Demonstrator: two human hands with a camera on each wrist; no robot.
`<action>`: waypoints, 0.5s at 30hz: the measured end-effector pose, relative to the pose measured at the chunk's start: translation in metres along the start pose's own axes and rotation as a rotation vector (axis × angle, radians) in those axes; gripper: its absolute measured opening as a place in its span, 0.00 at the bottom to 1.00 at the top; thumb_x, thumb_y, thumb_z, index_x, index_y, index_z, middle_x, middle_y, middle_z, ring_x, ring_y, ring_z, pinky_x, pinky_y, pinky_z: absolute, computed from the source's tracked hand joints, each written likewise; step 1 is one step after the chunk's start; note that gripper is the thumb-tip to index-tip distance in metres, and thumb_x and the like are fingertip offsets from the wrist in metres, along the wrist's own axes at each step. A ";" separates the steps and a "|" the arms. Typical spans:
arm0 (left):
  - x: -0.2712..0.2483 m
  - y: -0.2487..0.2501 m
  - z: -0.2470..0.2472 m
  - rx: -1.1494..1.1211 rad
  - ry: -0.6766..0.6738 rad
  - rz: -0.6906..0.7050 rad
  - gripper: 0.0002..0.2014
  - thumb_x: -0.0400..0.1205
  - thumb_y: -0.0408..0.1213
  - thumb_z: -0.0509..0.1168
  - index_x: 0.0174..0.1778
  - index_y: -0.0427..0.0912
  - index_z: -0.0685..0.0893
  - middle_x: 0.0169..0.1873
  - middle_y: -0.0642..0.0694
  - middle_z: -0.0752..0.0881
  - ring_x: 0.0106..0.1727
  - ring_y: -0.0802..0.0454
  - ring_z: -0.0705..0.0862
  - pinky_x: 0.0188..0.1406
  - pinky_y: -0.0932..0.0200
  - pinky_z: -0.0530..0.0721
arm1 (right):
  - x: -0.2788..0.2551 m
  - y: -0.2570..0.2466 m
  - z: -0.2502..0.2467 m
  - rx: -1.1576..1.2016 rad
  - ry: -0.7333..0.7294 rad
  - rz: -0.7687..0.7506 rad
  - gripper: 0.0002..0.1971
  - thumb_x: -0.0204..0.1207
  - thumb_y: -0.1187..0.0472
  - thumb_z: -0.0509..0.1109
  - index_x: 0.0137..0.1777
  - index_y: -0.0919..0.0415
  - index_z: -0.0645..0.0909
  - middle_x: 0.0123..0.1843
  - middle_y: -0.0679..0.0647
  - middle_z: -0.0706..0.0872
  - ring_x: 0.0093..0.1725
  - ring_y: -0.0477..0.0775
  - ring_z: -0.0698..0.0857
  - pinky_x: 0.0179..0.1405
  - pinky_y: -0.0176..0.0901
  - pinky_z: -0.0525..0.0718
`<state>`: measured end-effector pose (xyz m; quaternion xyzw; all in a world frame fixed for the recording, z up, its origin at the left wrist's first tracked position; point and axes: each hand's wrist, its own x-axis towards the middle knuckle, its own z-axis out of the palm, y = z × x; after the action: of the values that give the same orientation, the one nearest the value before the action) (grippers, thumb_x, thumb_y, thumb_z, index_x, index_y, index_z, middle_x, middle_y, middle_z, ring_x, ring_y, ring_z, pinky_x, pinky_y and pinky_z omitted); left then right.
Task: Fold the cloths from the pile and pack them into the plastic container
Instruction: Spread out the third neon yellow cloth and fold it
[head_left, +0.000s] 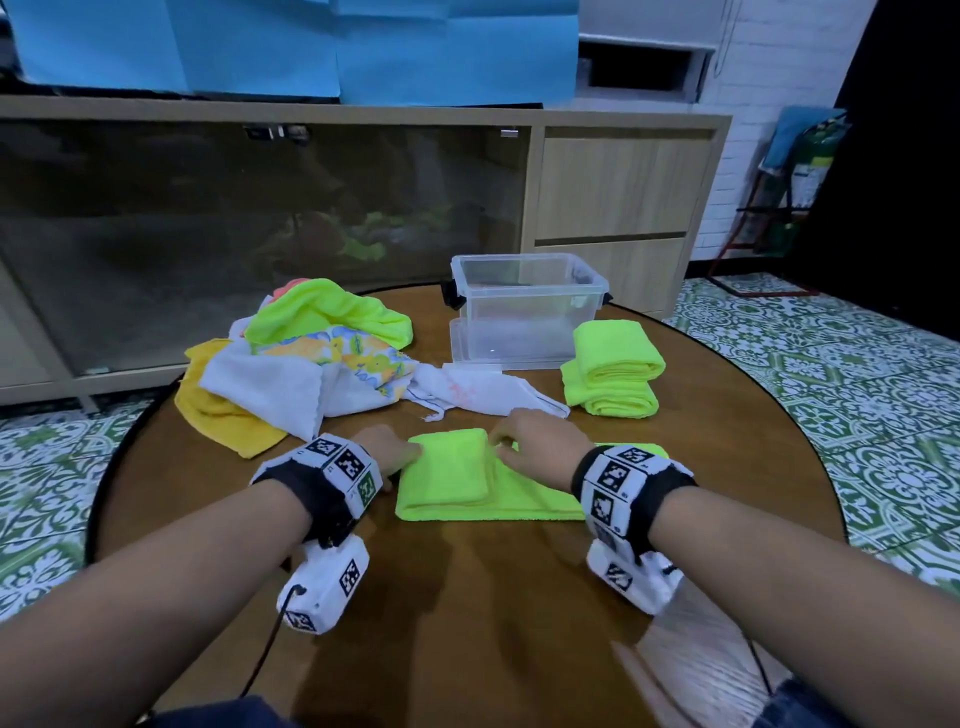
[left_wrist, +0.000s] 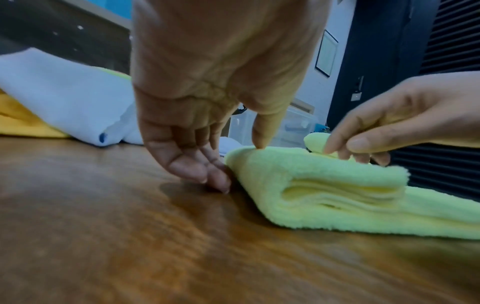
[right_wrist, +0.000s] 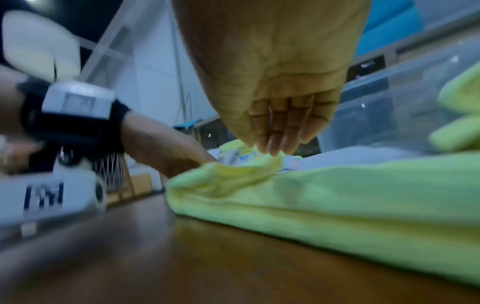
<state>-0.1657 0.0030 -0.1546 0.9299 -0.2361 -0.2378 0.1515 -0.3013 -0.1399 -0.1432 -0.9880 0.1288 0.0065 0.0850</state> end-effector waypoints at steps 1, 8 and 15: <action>-0.003 0.001 0.002 -0.077 -0.031 -0.032 0.17 0.85 0.45 0.59 0.38 0.34 0.73 0.29 0.42 0.75 0.27 0.49 0.78 0.14 0.64 0.74 | 0.007 -0.010 0.004 0.071 -0.028 0.030 0.16 0.80 0.59 0.61 0.63 0.64 0.81 0.62 0.60 0.83 0.61 0.60 0.81 0.59 0.51 0.80; -0.020 0.004 0.001 -0.655 -0.084 -0.033 0.14 0.87 0.44 0.55 0.43 0.37 0.74 0.33 0.43 0.75 0.31 0.49 0.77 0.11 0.66 0.76 | 0.022 -0.016 0.011 0.309 -0.127 0.166 0.13 0.79 0.66 0.61 0.53 0.73 0.85 0.51 0.63 0.89 0.45 0.60 0.87 0.50 0.50 0.86; -0.033 0.019 0.005 -0.850 -0.087 0.221 0.10 0.86 0.26 0.49 0.49 0.40 0.75 0.30 0.43 0.76 0.20 0.55 0.77 0.18 0.66 0.76 | 0.013 -0.017 -0.004 0.879 -0.250 0.372 0.28 0.85 0.41 0.47 0.50 0.65 0.77 0.35 0.55 0.81 0.31 0.50 0.77 0.30 0.39 0.71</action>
<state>-0.2005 0.0031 -0.1398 0.7432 -0.2215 -0.3349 0.5352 -0.2841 -0.1281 -0.1367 -0.8106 0.2822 0.0853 0.5060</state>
